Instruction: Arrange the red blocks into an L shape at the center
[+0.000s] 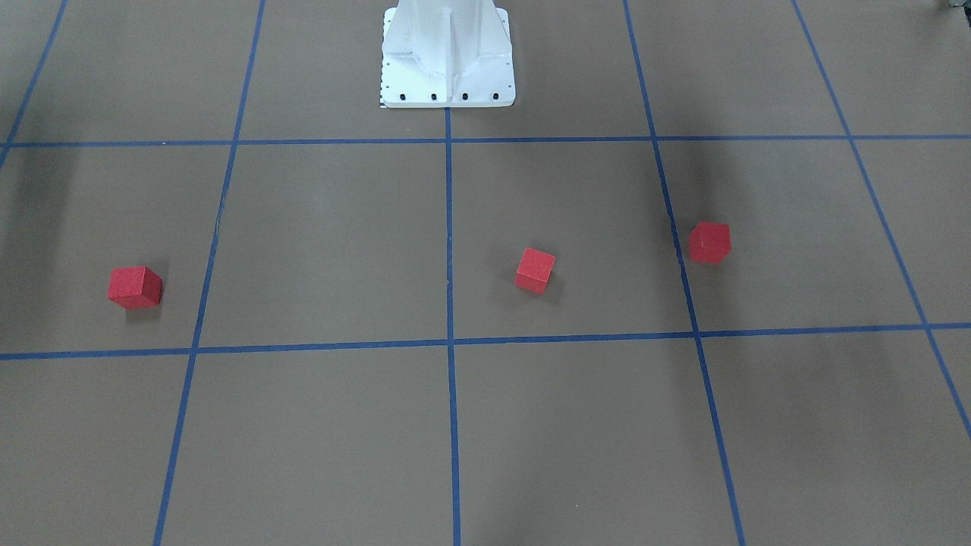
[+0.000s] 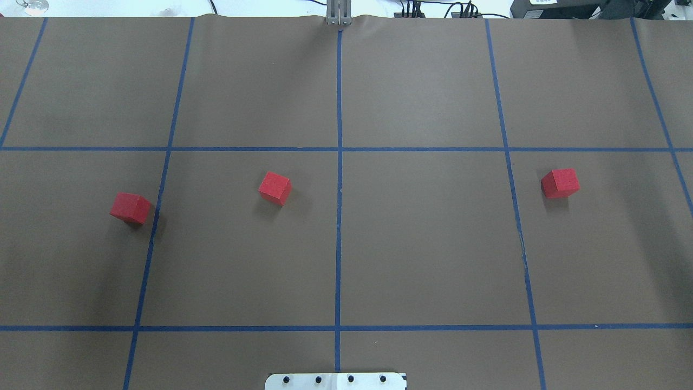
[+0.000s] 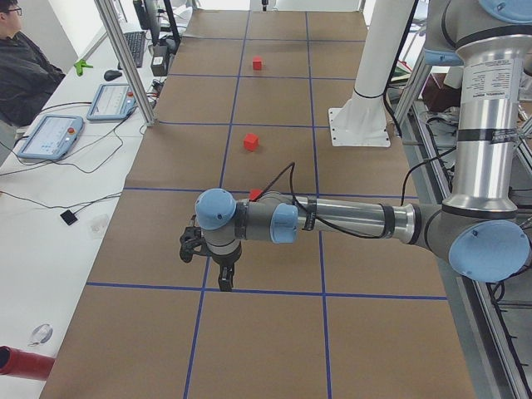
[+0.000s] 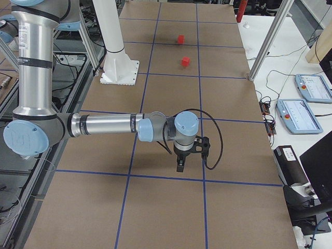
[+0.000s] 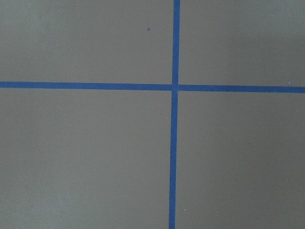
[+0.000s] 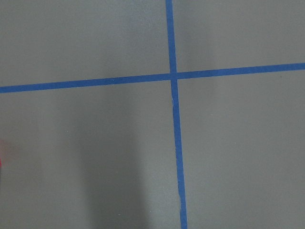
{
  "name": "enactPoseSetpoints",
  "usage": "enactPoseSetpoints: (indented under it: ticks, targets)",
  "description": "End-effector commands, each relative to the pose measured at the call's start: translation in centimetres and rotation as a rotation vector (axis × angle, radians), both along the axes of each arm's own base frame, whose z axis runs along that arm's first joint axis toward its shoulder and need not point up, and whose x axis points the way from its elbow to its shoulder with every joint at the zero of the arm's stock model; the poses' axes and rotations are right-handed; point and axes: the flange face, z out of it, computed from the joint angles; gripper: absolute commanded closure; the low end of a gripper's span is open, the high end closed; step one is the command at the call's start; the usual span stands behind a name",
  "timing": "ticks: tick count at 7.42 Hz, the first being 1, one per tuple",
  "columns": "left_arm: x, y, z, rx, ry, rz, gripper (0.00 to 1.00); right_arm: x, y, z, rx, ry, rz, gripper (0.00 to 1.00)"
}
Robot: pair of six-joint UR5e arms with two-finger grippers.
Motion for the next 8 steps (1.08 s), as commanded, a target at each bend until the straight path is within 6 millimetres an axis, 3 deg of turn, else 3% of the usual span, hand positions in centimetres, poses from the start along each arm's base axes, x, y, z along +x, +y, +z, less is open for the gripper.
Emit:
enactPoseSetpoints:
  ticks: [1,3,8]
  targets:
    - [0.0,0.0,0.0,0.004,-0.006,0.001,0.00,0.0,-0.1,-0.3,0.007,-0.002,0.000,0.01]
    - [0.0,0.1,0.5,-0.005,-0.003,0.001,0.00,0.0,-0.2,-0.5,0.011,-0.002,0.000,0.01]
    - [0.1,-1.0,-1.5,0.085,0.001,-0.004,0.00,-0.2,-0.6,-1.4,0.028,-0.021,-0.001,0.01]
